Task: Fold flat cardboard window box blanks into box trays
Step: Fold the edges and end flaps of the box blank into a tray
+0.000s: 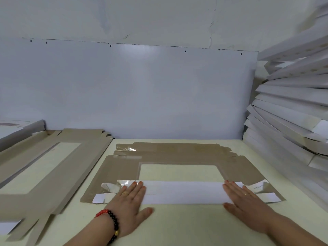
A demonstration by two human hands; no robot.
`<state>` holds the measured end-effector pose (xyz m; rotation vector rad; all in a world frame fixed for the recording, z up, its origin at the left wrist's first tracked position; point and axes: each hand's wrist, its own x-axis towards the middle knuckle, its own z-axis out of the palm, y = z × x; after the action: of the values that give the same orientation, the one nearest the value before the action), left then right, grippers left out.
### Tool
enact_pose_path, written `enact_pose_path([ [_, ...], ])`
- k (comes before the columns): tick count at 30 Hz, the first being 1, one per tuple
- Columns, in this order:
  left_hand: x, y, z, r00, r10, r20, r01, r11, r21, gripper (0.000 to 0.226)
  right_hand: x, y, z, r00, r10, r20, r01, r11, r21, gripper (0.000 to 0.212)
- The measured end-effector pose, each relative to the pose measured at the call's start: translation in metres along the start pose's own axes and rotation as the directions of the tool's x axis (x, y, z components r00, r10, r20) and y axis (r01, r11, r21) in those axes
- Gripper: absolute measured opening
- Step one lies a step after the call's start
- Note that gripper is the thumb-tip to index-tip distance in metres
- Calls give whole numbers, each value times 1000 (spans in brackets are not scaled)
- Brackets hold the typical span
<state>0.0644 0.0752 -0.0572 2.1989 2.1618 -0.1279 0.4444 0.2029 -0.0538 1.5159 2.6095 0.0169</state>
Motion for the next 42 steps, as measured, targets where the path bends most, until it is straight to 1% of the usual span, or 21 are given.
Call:
enact_pose_path([
  [3,-5,-14,-1,1000,-3,-2,3,1000,-8,89,-6,13,-2,1000,7,15,-7,1000,-9,68],
  [7,-9,-28,1,998,-59,-11,59,996,-65,80,-9,17,-3,999,39,23,-39,999,5,68],
  [9,-10,-32,2,995,-95,-20,92,990,-102,79,-9,18,0,996,83,16,-84,996,36,68],
  [12,-10,-34,5,993,-119,-24,115,984,-133,78,-8,23,5,985,172,-21,-167,973,157,67],
  [14,-8,-34,6,992,-126,-10,123,982,-141,75,-4,25,8,973,229,-37,-217,955,204,65],
  [16,-4,-34,2,989,-148,-10,145,979,-145,70,3,25,8,957,285,-55,-270,944,189,64],
  [18,6,-34,-9,984,-175,-32,170,979,-112,64,10,25,2,947,314,-60,-303,941,149,64],
  [20,17,-33,-22,981,-194,-9,193,978,-84,65,17,25,-10,954,298,-27,-294,950,105,67],
  [23,32,-32,-37,976,-206,75,212,975,-74,80,24,25,-34,964,259,60,-263,963,59,79],
  [24,36,-32,-40,974,-210,87,216,974,-68,78,25,25,-41,966,246,81,-251,966,60,82],
  [26,43,-31,-43,975,-212,72,216,975,-44,66,28,22,-53,967,237,98,-244,967,70,83],
  [28,47,-28,-46,975,-219,46,220,975,-15,56,30,18,-59,965,247,84,-254,964,78,73],
  [30,49,-27,-47,971,-231,59,231,973,-1,53,31,13,-59,968,248,34,-249,968,41,53],
  [32,50,-27,-49,966,-250,61,252,967,-30,46,30,9,-59,970,243,-26,-243,970,2,35],
  [35,47,-25,-57,967,-252,-27,248,963,-106,26,29,7,-58,972,212,-104,-220,973,-67,22],
  [37,43,-21,-65,970,-220,-107,211,973,-93,18,26,12,-59,972,172,-162,-193,974,-121,21],
  [38,40,-20,-69,969,-195,-152,185,980,-78,18,24,15,-59,970,148,-194,-172,979,-113,21],
  [40,31,-20,-77,966,-130,-223,122,991,-49,13,19,24,-62,962,95,-257,-103,994,-17,16],
  [42,20,-20,-84,970,-72,-233,65,997,-40,10,11,30,-68,956,52,-290,-29,996,83,10],
])
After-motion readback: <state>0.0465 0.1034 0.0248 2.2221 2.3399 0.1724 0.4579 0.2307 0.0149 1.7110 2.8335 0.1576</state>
